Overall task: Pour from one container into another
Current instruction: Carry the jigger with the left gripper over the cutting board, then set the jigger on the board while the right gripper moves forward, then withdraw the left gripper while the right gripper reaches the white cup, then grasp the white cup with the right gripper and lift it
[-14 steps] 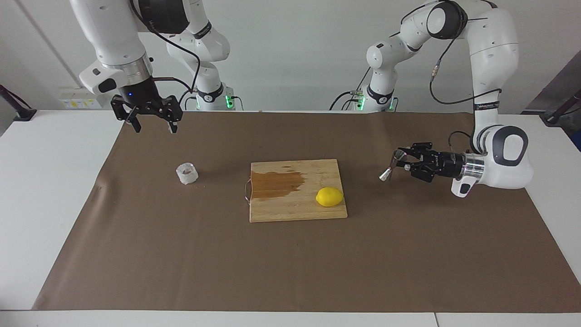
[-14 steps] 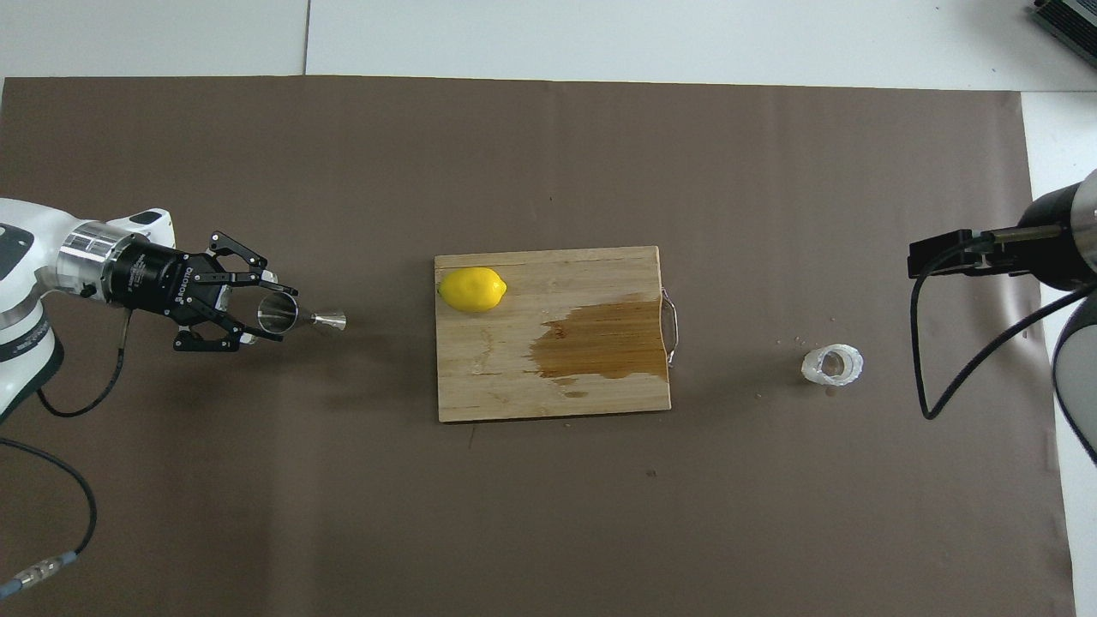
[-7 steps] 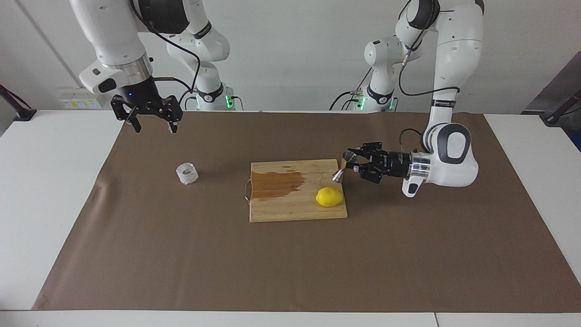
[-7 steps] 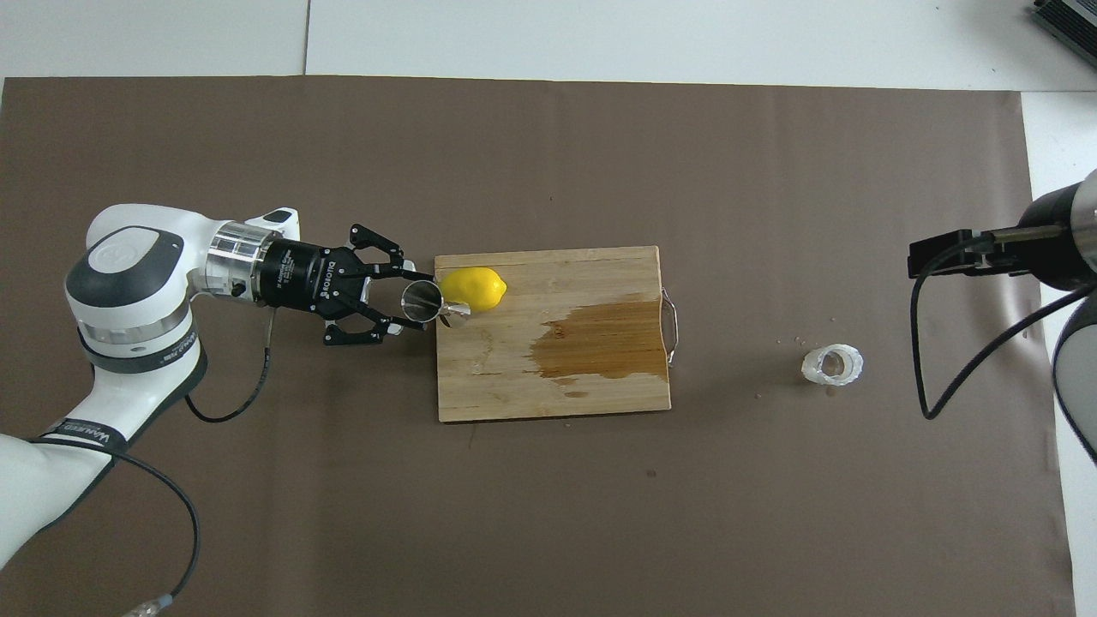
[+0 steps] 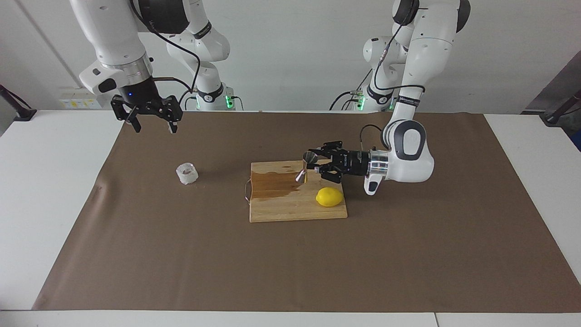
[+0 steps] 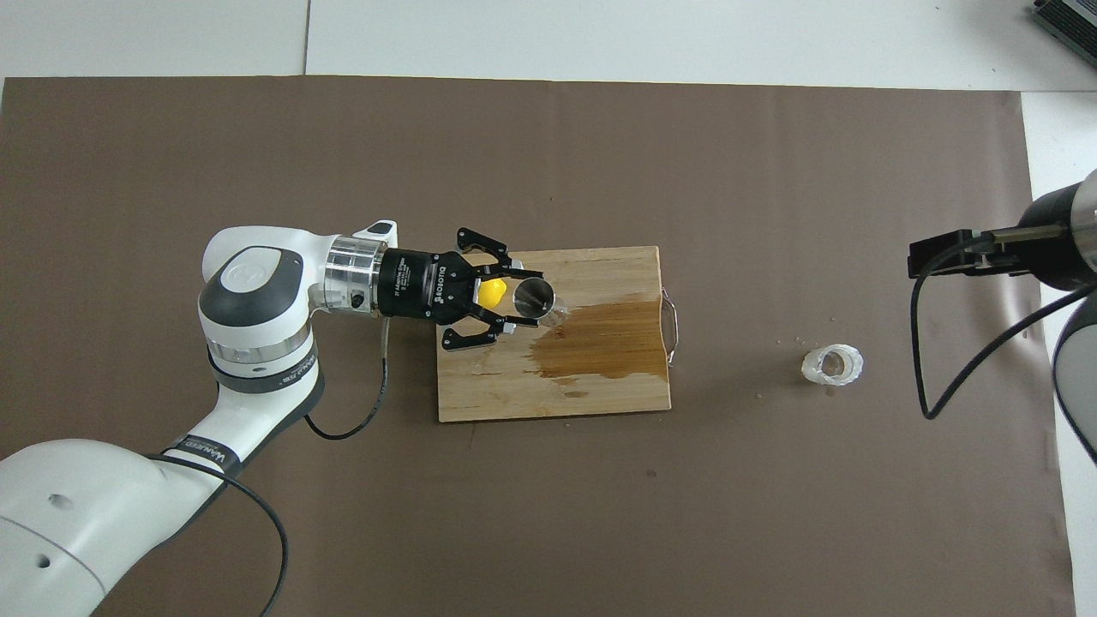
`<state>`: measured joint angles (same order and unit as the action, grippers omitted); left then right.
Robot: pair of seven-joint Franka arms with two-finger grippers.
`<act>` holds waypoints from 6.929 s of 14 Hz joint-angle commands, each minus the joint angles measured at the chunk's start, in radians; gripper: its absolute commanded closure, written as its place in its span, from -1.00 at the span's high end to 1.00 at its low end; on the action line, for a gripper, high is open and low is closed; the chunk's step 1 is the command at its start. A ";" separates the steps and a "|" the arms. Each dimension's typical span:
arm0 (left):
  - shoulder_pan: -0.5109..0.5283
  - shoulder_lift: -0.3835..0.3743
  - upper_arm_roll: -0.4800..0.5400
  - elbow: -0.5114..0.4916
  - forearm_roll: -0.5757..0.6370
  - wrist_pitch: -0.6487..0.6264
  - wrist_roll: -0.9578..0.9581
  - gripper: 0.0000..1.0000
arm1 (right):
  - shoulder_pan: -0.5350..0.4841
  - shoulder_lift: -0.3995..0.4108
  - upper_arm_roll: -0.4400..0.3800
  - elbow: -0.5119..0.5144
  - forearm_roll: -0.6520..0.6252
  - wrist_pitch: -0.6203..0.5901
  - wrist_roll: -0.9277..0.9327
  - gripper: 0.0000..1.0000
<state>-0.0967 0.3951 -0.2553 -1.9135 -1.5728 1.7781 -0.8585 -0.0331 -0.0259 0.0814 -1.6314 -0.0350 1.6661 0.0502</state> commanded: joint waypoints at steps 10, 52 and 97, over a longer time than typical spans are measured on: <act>-0.293 -0.042 0.022 -0.111 -0.239 0.357 0.033 -1.00 | -0.007 -0.020 0.006 -0.021 0.021 -0.009 -0.029 1.00; 0.012 -0.275 0.030 -0.002 0.882 0.158 0.361 1.00 | -0.224 -0.017 0.003 -0.521 0.409 0.327 -1.700 1.00; 0.147 -0.466 0.119 0.306 1.554 -0.301 0.908 1.00 | 0.119 -0.060 0.107 -0.547 0.192 0.580 -1.180 -1.00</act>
<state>0.0514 -0.0565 -0.1357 -1.5948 -0.0366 1.4889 0.0604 0.0471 -0.1017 0.1908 -2.2138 0.2414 2.2590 -1.2417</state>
